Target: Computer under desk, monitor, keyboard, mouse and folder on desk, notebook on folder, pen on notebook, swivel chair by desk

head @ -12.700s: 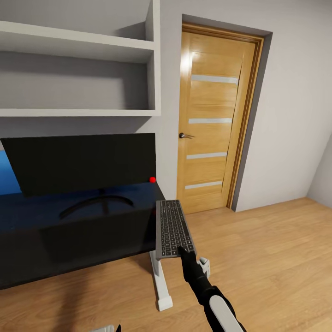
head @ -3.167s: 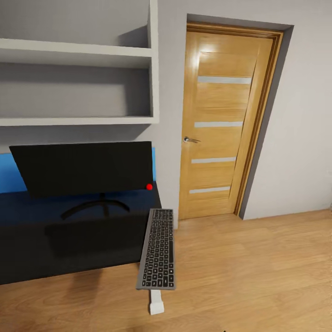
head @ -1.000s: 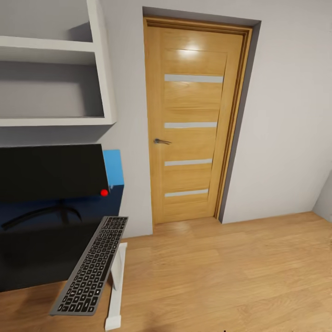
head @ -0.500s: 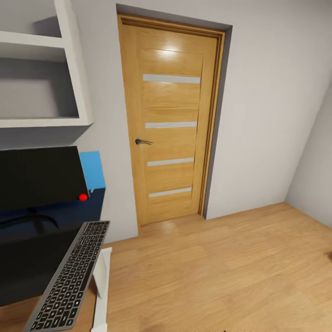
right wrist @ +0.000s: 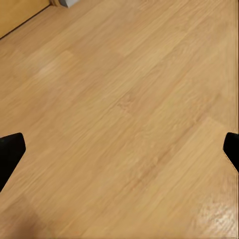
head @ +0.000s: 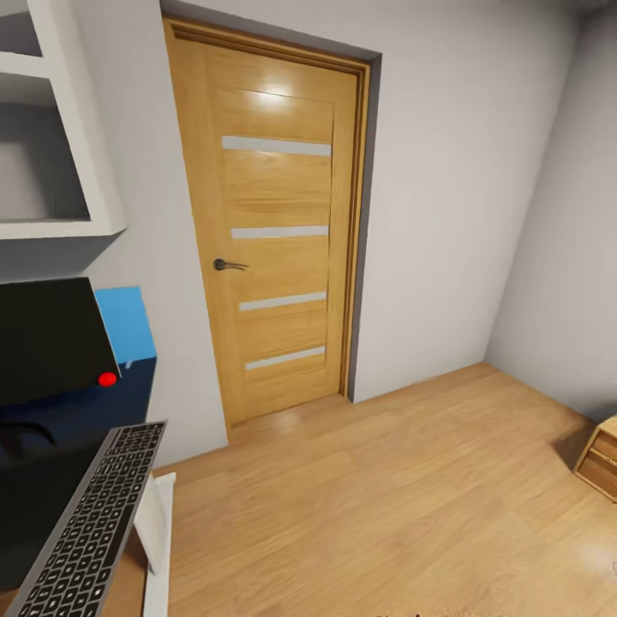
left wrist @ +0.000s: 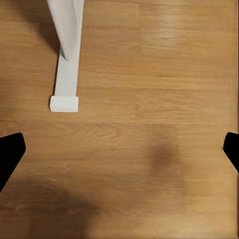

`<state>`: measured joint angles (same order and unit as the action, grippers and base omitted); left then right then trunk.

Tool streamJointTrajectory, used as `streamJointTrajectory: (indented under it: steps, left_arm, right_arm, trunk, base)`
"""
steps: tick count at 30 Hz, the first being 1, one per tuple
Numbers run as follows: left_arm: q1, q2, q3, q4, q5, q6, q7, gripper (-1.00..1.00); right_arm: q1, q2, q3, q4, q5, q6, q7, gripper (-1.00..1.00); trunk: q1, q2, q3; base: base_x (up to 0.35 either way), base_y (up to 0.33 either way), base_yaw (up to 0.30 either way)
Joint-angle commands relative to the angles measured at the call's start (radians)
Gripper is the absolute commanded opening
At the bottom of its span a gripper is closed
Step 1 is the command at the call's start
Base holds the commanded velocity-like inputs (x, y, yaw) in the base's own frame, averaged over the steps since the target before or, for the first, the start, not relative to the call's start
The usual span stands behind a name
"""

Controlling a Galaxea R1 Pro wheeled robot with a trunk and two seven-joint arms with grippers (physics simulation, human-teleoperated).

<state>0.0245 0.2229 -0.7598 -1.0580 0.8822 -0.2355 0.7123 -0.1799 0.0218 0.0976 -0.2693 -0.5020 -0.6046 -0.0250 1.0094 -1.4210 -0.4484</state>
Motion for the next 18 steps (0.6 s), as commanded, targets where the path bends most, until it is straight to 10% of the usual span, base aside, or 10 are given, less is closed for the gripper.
streamJointTrajectory:
  steps: [1, 18]
  left_arm:
    - [-0.001, 0.001, -0.003, -0.002, 0.009, -0.007, 0.003, 1.00]
    - [-0.001, 0.001, -0.003, -0.002, 0.009, -0.007, 0.002, 1.00]
  right_arm:
    - [-0.001, 0.000, 0.008, 0.001, -0.009, -0.004, -0.003, 1.00]
    - [-0.001, 0.000, 0.008, 0.001, -0.009, -0.003, -0.003, 1.00]
  trunk:
    - [0.000, -0.001, -0.001]
    - [0.000, -0.001, -0.001]
  base:
    - [0.000, 0.000, -0.262]
    - [0.038, 0.000, -0.216]
